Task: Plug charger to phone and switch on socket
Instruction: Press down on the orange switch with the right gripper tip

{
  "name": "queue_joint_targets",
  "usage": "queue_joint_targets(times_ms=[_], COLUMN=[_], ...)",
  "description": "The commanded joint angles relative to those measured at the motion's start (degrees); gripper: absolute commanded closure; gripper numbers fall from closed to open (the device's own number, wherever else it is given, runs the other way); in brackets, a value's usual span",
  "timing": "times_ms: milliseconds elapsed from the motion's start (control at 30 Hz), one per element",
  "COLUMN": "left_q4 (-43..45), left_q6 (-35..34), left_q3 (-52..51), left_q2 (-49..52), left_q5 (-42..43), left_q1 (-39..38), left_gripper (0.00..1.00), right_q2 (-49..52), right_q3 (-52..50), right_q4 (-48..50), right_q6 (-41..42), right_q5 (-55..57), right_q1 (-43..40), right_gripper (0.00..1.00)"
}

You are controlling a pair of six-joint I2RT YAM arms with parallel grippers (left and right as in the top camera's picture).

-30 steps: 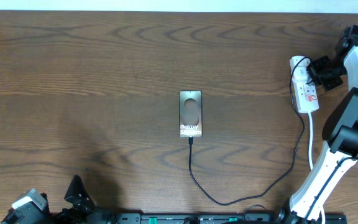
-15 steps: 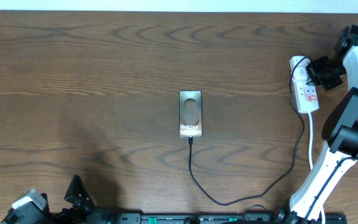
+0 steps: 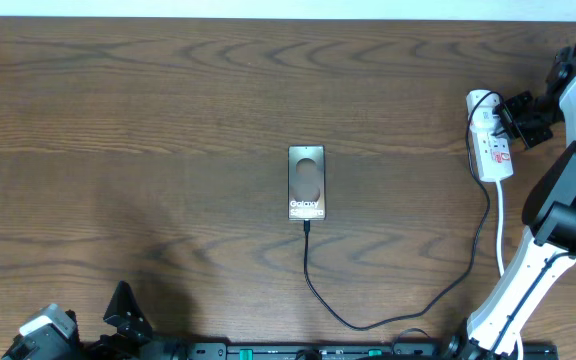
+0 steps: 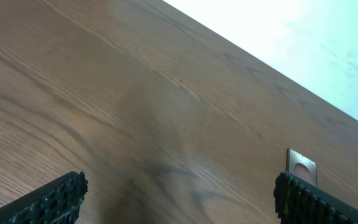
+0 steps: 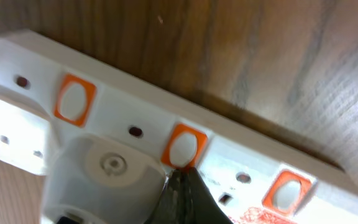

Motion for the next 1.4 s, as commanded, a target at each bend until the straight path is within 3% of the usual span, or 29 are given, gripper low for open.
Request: queue_joint_targets(times_ms=[0,367,1367], left_q4=[0.04,0.04,0.04], left_q6=[-0.09,-0.09,-0.09], left_q3=[0.76,0.76,0.76], left_q2=[-0.2,-0.2,-0.2], left_q5=[-0.74,-0.74,-0.74], left_q1=[0.24,0.24,0.24], left_gripper=[0.02,0.02,0.03], right_q2=[1.4,1.42,1.55], right_q3=[3.65,12.85,0.09], right_q4=[-2.32,-7.69,2.93], right_q6=[-0.94,-2.27,-2.08], right_q5=[-1.27,-0.15,2.75], right_q1=[-0.44,-1.36,0.94], right_gripper=[0.99,0.99,0.99])
